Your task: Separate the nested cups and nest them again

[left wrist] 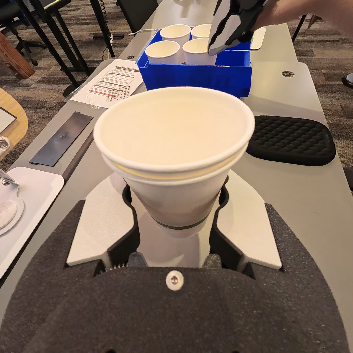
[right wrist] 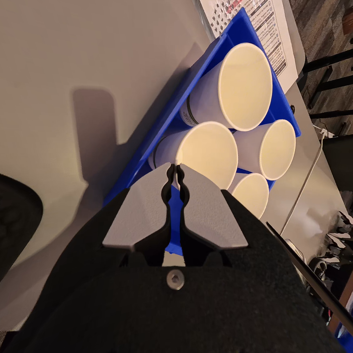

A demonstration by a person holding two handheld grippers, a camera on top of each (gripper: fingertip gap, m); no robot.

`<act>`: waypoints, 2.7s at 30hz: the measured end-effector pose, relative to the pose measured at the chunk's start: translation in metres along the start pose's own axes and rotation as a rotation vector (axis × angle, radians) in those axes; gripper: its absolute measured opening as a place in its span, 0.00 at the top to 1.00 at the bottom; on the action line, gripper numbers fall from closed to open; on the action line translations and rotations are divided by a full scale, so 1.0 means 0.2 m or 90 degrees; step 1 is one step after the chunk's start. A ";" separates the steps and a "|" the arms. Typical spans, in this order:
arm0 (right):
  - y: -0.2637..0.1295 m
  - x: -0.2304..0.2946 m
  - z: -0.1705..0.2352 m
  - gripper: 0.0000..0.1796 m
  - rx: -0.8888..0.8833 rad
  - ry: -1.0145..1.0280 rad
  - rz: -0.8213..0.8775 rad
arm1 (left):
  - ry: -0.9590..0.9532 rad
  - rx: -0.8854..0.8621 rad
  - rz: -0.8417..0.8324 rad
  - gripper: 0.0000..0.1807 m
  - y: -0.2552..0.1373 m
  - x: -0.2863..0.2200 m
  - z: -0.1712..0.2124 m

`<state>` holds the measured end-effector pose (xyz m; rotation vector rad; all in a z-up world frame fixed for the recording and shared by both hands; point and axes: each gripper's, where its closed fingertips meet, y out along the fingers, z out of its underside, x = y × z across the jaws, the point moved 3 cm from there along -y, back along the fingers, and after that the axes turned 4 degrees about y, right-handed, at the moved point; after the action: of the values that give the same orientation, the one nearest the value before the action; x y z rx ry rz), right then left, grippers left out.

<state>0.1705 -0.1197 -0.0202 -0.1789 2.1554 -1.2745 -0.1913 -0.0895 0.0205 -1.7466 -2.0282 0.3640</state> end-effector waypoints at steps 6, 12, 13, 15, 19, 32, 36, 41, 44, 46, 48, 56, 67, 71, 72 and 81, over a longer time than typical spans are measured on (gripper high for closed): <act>0.02 -0.01 0.00 0.99 -0.004 0.004 0.001 | 0.000 0.003 0.001 0.50 0.00 0.00 0.01; 0.05 0.00 0.00 0.99 0.002 0.002 -0.001 | 0.000 0.004 0.002 0.50 0.01 0.00 0.01; 0.05 0.00 0.00 0.99 -0.002 0.005 -0.002 | 0.000 0.005 0.002 0.50 0.01 0.00 0.01; 0.05 -0.01 0.00 0.97 -0.003 0.016 -0.007 | 0.000 0.006 0.003 0.50 0.01 0.00 0.01; -0.02 -0.04 -0.01 0.82 -0.033 0.048 -0.008 | 0.001 0.006 0.005 0.50 0.01 -0.01 0.01; -0.92 0.80 -0.87 0.93 -0.347 -0.329 -0.241 | 0.010 0.022 0.015 0.50 0.05 -0.03 0.03; -0.90 1.03 -0.96 0.95 -0.322 -0.416 -0.270 | 0.016 0.020 0.018 0.50 0.04 -0.05 0.02; -0.83 1.11 -1.01 0.94 -0.292 -0.439 -0.284 | 0.020 0.013 0.019 0.50 0.03 -0.05 0.01; -0.83 1.13 -1.02 0.94 -0.282 -0.435 -0.319 | 0.022 0.011 0.019 0.50 0.02 -0.05 0.00; -0.81 1.13 -1.02 0.95 -0.271 -0.435 -0.323 | 0.022 0.010 0.018 0.50 0.02 -0.05 0.00; -0.81 1.13 -1.02 0.97 -0.276 -0.440 -0.324 | 0.020 0.009 0.016 0.50 0.02 -0.05 0.00; -0.83 1.14 -1.00 0.98 -0.270 -0.440 -0.348 | 0.023 0.005 0.030 0.50 0.02 -0.07 -0.01; -0.99 1.00 -1.03 0.98 -0.309 -0.414 -0.314 | 0.029 0.023 0.023 0.50 0.03 -0.06 0.01; -1.11 0.89 -1.03 0.98 -0.338 -0.383 -0.285 | 0.026 0.032 0.025 0.50 0.05 -0.06 0.03; -1.14 0.85 -1.02 0.98 -0.344 -0.374 -0.276 | 0.025 0.036 0.025 0.50 0.05 -0.06 0.04; -1.24 0.38 -0.66 0.98 -0.273 -0.235 -0.126 | 0.012 0.056 0.020 0.50 0.08 -0.03 0.09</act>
<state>-0.0127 -0.1828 0.1967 -0.7585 2.0874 -0.7809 -0.1851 -0.0906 -0.0031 -1.7231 -1.9437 0.4390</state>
